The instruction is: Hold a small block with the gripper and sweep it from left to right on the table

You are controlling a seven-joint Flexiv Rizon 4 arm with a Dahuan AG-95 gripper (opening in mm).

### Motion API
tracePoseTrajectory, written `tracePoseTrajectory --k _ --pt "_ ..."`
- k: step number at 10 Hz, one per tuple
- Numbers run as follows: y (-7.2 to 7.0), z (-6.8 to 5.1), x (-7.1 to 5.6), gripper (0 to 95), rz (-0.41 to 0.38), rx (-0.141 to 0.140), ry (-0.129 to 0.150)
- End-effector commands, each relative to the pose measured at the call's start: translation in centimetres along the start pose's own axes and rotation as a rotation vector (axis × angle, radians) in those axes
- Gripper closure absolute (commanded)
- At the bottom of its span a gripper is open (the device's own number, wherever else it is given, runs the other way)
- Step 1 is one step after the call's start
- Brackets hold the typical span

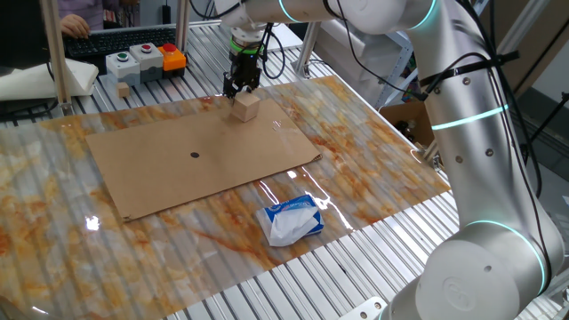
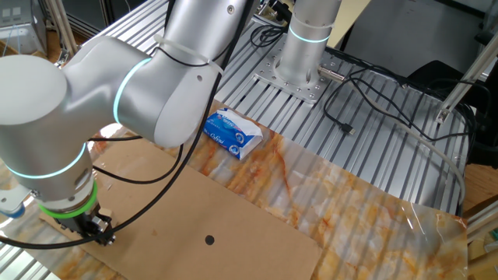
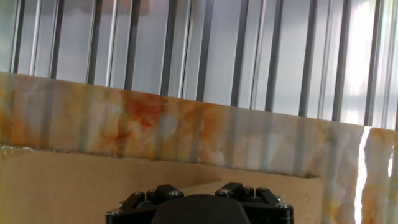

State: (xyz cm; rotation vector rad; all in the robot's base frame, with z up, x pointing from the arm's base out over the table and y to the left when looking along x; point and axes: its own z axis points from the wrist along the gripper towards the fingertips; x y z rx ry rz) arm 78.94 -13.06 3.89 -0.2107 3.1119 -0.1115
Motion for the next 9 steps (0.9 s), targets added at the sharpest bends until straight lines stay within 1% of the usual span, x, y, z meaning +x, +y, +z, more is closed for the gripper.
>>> tracePoseTrajectory --k 1,6,9 --pt "0.01 0.05 0.01 38.0 0.001 0.002 0.002" --pt "0.21 0.11 -0.05 38.0 0.000 0.001 0.002" --pt "0.72 0.21 -0.20 38.0 0.014 -0.001 0.005"
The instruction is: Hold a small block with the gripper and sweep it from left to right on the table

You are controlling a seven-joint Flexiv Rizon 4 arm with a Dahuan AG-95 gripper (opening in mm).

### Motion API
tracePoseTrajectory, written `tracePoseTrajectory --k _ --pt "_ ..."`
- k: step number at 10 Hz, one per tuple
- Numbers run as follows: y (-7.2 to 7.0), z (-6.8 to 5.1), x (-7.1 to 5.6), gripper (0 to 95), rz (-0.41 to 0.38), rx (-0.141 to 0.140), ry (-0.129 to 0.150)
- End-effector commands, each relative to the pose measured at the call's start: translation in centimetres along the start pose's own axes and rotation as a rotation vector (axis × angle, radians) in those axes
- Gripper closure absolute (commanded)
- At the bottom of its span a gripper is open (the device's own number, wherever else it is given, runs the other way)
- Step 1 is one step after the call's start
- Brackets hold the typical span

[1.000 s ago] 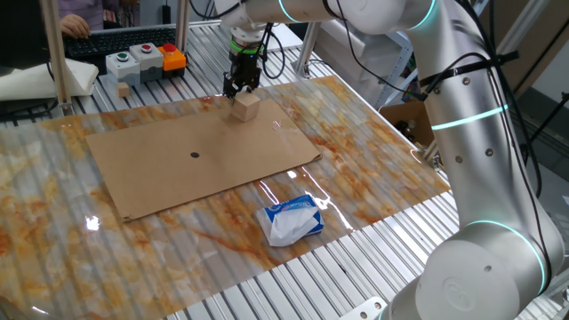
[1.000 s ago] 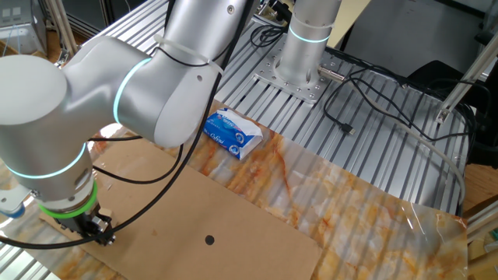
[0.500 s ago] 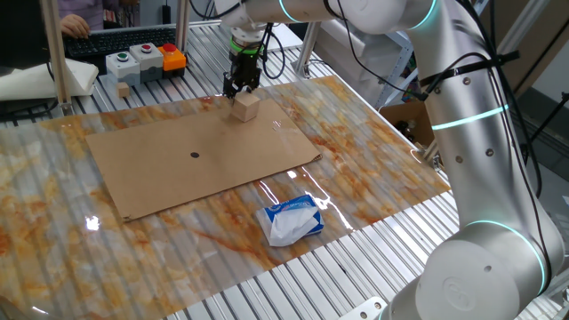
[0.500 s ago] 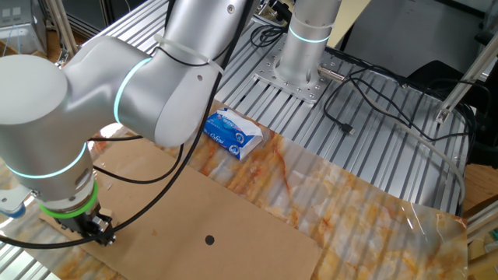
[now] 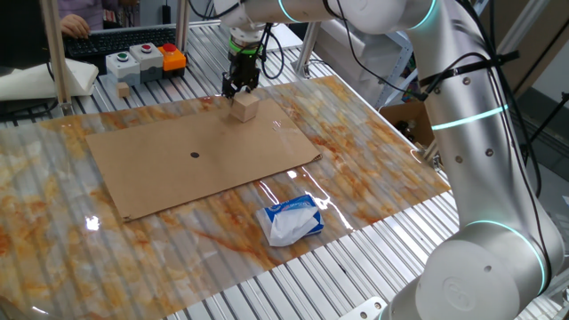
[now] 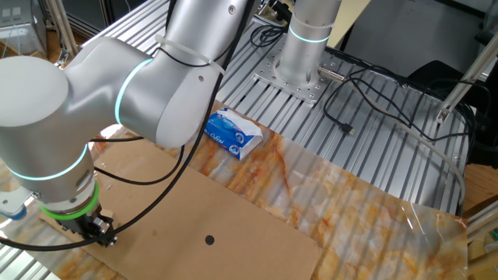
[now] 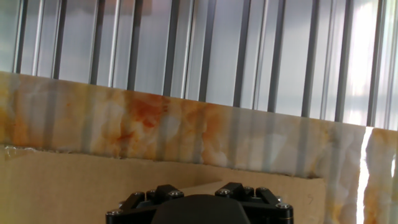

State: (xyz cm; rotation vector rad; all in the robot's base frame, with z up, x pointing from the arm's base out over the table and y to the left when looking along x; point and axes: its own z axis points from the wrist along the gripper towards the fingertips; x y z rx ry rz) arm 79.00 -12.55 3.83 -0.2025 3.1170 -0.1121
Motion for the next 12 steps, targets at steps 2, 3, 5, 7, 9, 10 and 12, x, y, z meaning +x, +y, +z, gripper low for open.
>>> tracePoseTrajectory --k 2,3,5,7,9,10,12 --pt "0.7 0.0 -0.2 38.0 0.019 0.000 0.010" --pt "1.1 -0.3 -0.3 38.0 0.019 -0.001 0.022" --pt "1.9 0.2 -0.5 38.0 0.067 -0.002 0.016" --pt "2.7 0.6 -0.7 38.0 0.085 0.017 0.020" --pt "3.2 -0.9 -0.9 38.0 0.073 0.011 0.068" --pt "3.6 -1.3 -1.0 38.0 0.082 0.005 0.067" --pt "4.8 -0.8 -1.3 38.0 0.119 0.012 0.060"
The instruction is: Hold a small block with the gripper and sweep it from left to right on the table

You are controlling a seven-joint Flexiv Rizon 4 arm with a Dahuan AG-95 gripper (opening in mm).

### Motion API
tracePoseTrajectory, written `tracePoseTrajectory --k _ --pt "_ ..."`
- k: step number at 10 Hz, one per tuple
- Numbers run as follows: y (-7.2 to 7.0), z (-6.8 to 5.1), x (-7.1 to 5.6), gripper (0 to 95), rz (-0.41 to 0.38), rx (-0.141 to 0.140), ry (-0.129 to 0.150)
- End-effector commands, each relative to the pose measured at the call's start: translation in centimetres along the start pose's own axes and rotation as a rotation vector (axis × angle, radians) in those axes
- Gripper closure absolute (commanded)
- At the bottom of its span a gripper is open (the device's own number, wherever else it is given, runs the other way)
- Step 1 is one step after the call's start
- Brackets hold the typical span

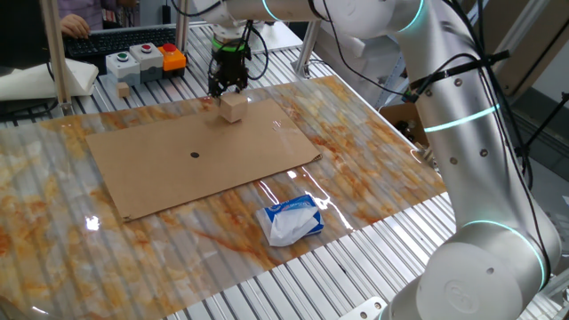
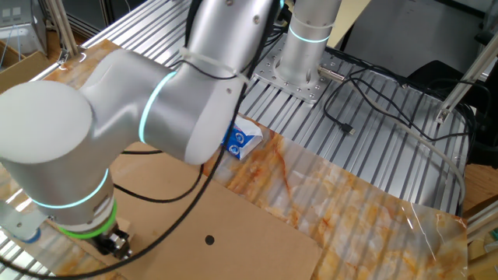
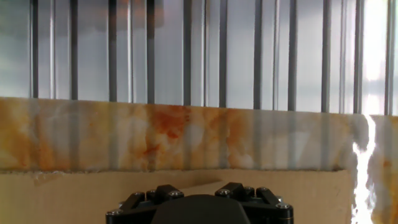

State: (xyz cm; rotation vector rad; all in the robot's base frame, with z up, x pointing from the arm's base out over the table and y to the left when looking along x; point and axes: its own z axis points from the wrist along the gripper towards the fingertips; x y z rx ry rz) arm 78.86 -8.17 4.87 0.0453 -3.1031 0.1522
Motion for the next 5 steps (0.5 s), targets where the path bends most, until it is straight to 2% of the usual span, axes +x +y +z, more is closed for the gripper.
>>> tracePoseTrajectory --k 1,3,4,5 --pt "1.2 0.7 -0.9 38.0 0.046 -0.012 0.001" --pt "2.0 1.2 -0.7 38.0 0.072 -0.010 -0.010" --pt "2.6 1.5 0.1 38.0 0.092 -0.006 -0.015" --pt "2.8 1.2 0.3 38.0 0.087 0.006 -0.011"
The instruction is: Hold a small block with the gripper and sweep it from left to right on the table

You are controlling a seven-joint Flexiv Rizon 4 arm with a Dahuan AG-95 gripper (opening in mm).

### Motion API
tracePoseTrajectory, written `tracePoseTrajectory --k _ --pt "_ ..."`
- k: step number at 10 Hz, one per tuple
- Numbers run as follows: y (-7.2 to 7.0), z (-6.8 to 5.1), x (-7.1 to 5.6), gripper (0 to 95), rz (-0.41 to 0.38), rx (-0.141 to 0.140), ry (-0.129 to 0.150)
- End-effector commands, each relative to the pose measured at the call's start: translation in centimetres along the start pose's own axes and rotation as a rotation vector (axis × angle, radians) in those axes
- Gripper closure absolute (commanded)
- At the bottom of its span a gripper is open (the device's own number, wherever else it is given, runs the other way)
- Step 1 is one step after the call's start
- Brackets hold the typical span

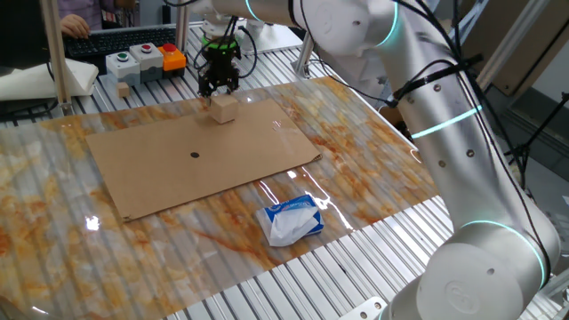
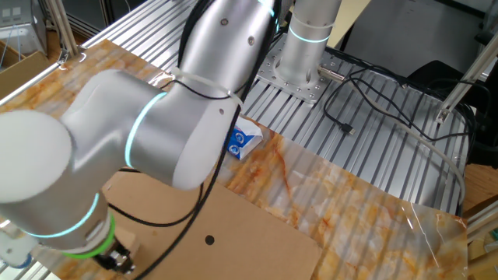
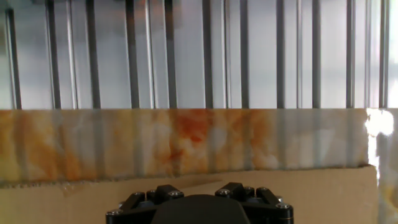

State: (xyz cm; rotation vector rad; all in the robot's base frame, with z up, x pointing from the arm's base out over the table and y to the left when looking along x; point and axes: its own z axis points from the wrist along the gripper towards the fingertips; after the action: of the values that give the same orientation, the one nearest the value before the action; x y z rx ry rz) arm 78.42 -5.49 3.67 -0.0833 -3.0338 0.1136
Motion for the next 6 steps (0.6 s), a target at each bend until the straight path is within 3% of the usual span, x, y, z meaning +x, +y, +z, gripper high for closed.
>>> tracePoseTrajectory --k 1,2,4,5,6 --pt "0.2 -0.5 0.1 38.0 -0.004 0.028 -0.078" --pt "0.3 -1.4 0.3 38.0 -0.005 0.024 -0.062" --pt "0.8 -1.3 0.9 38.0 0.023 0.027 -0.073" --pt "1.0 -1.0 1.3 19.0 0.042 0.030 -0.077" --pt "1.1 -0.8 1.7 19.0 0.056 0.029 -0.079"
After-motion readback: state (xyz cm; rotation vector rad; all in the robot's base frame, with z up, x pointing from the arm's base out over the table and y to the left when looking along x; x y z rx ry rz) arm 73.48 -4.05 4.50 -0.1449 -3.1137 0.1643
